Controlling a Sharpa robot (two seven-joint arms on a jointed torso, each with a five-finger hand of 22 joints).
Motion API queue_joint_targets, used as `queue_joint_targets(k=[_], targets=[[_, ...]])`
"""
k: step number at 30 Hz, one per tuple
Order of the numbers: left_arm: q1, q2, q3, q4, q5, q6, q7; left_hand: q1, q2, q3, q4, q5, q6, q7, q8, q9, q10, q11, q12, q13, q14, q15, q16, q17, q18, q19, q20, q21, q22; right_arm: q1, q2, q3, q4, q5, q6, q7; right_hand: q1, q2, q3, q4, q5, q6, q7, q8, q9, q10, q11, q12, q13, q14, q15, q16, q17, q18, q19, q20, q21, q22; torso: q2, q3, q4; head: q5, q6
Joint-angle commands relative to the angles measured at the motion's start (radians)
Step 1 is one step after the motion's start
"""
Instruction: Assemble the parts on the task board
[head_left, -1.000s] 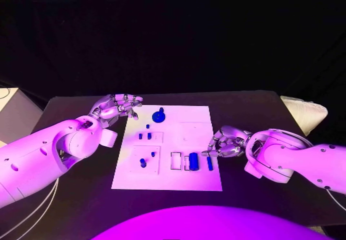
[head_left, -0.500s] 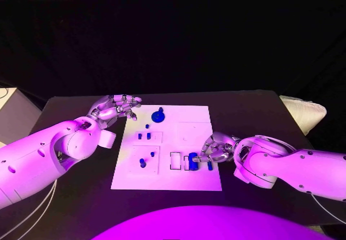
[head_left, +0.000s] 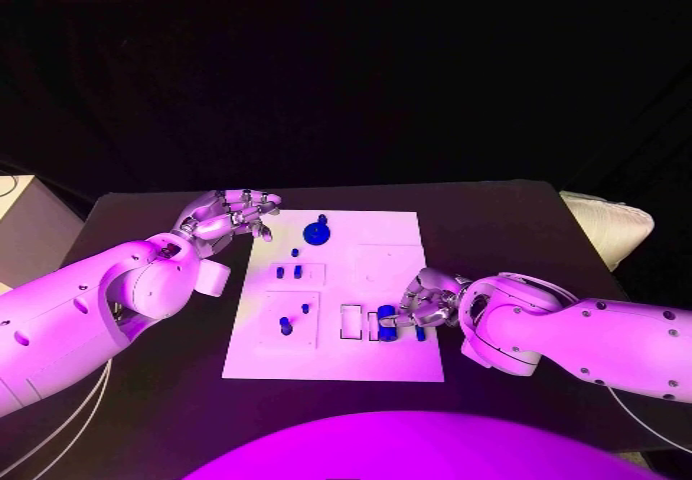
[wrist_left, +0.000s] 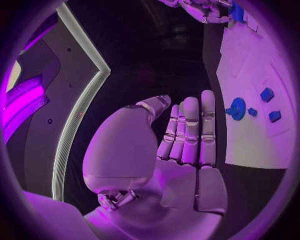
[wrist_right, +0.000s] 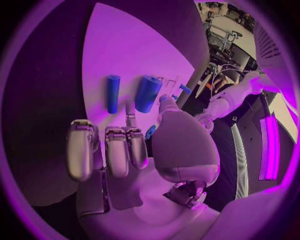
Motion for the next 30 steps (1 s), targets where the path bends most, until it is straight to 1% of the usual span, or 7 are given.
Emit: queue_joint_targets(k=[1, 7, 19, 22, 23, 26, 30], targets=[[0.000, 0.001, 0.001, 0.002, 0.002, 0.007, 0.007, -0.005, 0.006, 0.000, 0.004, -0.001, -0.006, 0.002, 0.003, -0.001, -0.002, 0.000, 0.000, -0.001, -0.004, 0.000, -0.002, 0.000, 0.015, 0.009, 0.000, -0.004, -0.001, -0.003, 0.008, -0.001, -0.007, -0.018, 0.059, -0.021, -0.015, 0.001, -0.011, 0.000, -0.015, 0.002, 0.001, 0.007, -0.001, 0.087, 0.001, -0.008, 0.245, 0.093, 0.003, 0.005, 0.211, -0.010, 0.049, 0.005, -0.001, 0.116, -0.001, -0.0004, -0.0004, 0.002, 0.000], [0.000, 0.001, 0.001, 0.003, 0.002, 0.008, 0.006, -0.008, 0.007, -0.001, 0.007, -0.001, -0.006, 0.002, 0.004, -0.002, -0.003, 0.000, 0.000, -0.001, -0.004, 0.000, -0.002, 0.000, 0.015, 0.010, 0.001, -0.006, -0.002, -0.008, 0.026, -0.001, -0.019, -0.037, 0.074, -0.026, -0.012, 0.002, -0.014, -0.002, -0.028, 0.003, 0.000, 0.008, -0.001, 0.087, 0.000, -0.007, 0.245, 0.094, 0.004, 0.007, 0.217, -0.012, 0.050, 0.005, 0.003, 0.120, 0.000, -0.0002, 0.0000, 0.001, 0.000], [0.000, -0.001, 0.001, 0.006, 0.003, 0.008, 0.006, -0.010, 0.008, -0.001, 0.010, -0.001, -0.006, 0.002, 0.005, -0.002, -0.003, 0.000, 0.000, -0.002, -0.004, 0.001, -0.002, 0.000, 0.015, 0.010, 0.001, -0.007, -0.003, -0.017, 0.053, -0.005, -0.038, -0.068, 0.093, -0.032, 0.096, 0.001, -0.008, -0.005, -0.042, 0.003, -0.001, 0.016, 0.000, 0.089, -0.001, -0.006, 0.248, 0.096, 0.002, 0.010, 0.227, -0.014, 0.052, 0.005, 0.011, 0.130, -0.001, -0.0008, -0.0005, 0.001, 0.000], [0.000, -0.001, 0.001, 0.007, 0.003, 0.008, 0.006, -0.010, 0.008, -0.001, 0.010, -0.001, -0.006, 0.002, 0.005, -0.002, -0.003, 0.000, 0.000, -0.002, -0.004, 0.001, -0.002, 0.000, 0.015, 0.010, 0.001, -0.007, -0.003, -0.018, 0.055, -0.005, -0.040, -0.078, 0.088, -0.032, 0.146, 0.003, 0.015, -0.007, 0.002, 0.001, 0.000, 0.015, -0.002, 0.089, -0.001, -0.006, 0.248, 0.097, 0.003, 0.011, 0.229, -0.014, 0.052, 0.005, 0.012, 0.132, -0.001, -0.0011, -0.0005, 0.002, 0.000], [0.000, -0.001, 0.001, 0.007, 0.003, 0.008, 0.006, -0.010, 0.008, -0.001, 0.010, -0.001, -0.006, 0.002, 0.005, -0.002, -0.003, 0.000, 0.000, -0.002, -0.004, 0.001, -0.002, 0.000, 0.015, 0.010, 0.001, -0.007, -0.003, -0.018, 0.055, -0.005, -0.041, -0.081, 0.084, -0.032, 0.166, 0.001, 0.036, -0.006, 0.027, -0.001, 0.000, 0.013, -0.004, 0.089, 0.000, -0.005, 0.249, 0.097, 0.003, 0.011, 0.230, -0.014, 0.053, 0.005, 0.012, 0.133, -0.001, -0.0010, -0.0005, 0.002, 0.000], [0.000, -0.002, 0.001, 0.007, 0.003, 0.008, 0.005, -0.010, 0.008, -0.001, 0.010, -0.001, -0.006, 0.002, 0.005, -0.002, -0.003, 0.000, 0.000, -0.002, -0.004, 0.001, -0.002, 0.000, 0.015, 0.010, 0.001, -0.007, -0.003, -0.018, 0.055, -0.006, -0.040, -0.084, 0.073, -0.032, 0.190, -0.004, 0.083, -0.006, 0.152, 0.001, 0.002, 0.004, -0.014, 0.090, 0.000, -0.005, 0.250, 0.098, 0.004, 0.012, 0.234, -0.015, 0.054, 0.005, 0.016, 0.138, -0.001, -0.0007, -0.0009, 0.001, 0.000], [0.000, -0.002, 0.001, 0.007, 0.003, 0.010, 0.003, -0.011, 0.009, -0.002, 0.014, -0.001, -0.006, 0.002, 0.006, -0.002, -0.003, 0.000, 0.001, -0.002, -0.004, 0.001, -0.001, 0.000, 0.015, 0.010, 0.001, -0.009, -0.004, -0.018, 0.052, -0.006, -0.035, -0.079, 0.049, -0.029, 0.189, -0.007, 0.131, -0.006, 0.223, 0.008, 0.001, -0.004, -0.025, 0.092, 0.000, -0.001, 0.253, 0.099, 0.003, 0.015, 0.241, -0.016, 0.055, 0.005, 0.020, 0.143, -0.001, -0.0002, -0.0020, 0.003, 0.000]])
